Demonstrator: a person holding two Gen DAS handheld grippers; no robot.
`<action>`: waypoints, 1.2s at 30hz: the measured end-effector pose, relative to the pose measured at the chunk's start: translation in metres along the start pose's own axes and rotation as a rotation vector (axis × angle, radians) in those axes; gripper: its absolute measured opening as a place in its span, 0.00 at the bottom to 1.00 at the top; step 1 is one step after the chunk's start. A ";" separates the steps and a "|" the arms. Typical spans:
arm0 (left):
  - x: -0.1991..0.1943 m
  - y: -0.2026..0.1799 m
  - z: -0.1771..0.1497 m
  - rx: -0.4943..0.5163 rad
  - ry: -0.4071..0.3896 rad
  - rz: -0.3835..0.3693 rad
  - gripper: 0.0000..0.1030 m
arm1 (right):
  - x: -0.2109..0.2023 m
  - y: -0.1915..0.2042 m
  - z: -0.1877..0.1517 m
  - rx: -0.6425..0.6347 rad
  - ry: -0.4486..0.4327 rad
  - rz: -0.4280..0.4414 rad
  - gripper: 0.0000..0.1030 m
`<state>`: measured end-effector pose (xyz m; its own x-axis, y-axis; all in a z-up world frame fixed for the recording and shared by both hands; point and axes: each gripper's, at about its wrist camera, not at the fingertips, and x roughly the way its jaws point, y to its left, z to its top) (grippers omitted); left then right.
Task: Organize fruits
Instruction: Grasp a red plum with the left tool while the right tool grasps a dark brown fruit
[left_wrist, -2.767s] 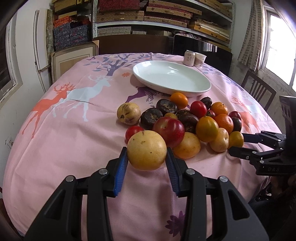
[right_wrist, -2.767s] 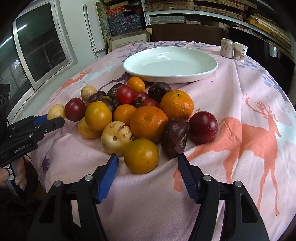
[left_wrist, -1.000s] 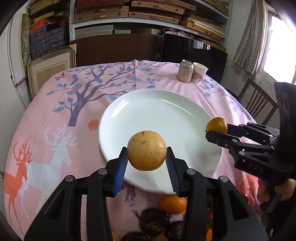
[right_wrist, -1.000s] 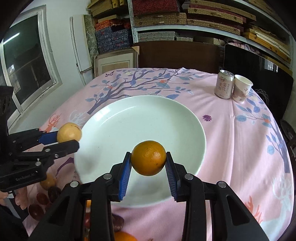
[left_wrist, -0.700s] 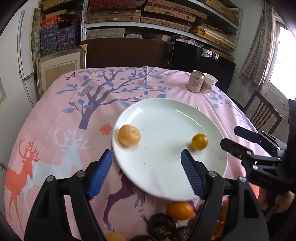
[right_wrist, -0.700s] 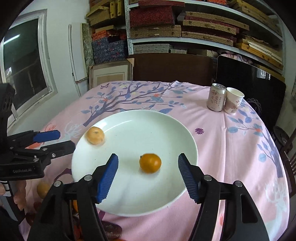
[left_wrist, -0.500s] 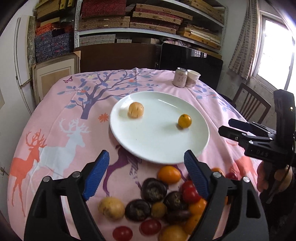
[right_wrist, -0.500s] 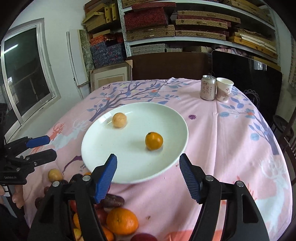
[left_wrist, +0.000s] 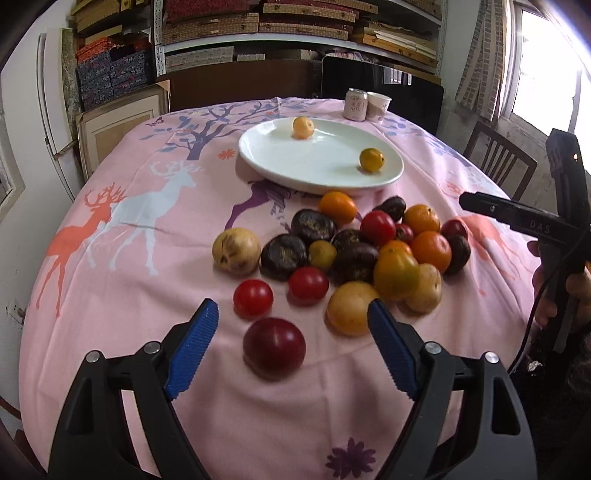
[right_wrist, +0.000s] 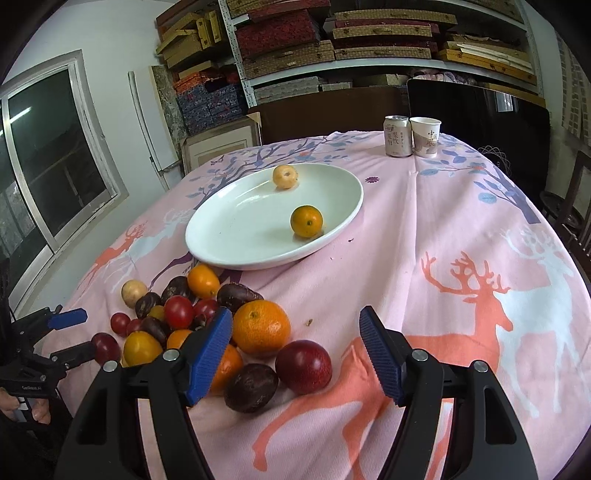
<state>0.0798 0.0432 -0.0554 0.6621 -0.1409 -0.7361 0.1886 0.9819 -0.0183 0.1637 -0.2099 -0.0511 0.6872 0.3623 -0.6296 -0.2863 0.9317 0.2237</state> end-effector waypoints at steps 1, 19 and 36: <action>0.000 -0.002 -0.006 0.007 0.005 0.009 0.78 | -0.002 0.002 -0.002 -0.007 -0.003 -0.008 0.70; 0.024 0.008 -0.025 -0.034 0.035 0.051 0.44 | -0.024 0.020 -0.038 -0.141 0.032 0.037 0.70; 0.017 0.003 -0.026 -0.039 -0.008 -0.001 0.38 | 0.002 0.038 -0.044 -0.148 0.138 0.093 0.51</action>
<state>0.0730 0.0472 -0.0861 0.6678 -0.1426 -0.7306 0.1606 0.9860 -0.0456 0.1247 -0.1746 -0.0770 0.5580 0.4303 -0.7096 -0.4464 0.8764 0.1804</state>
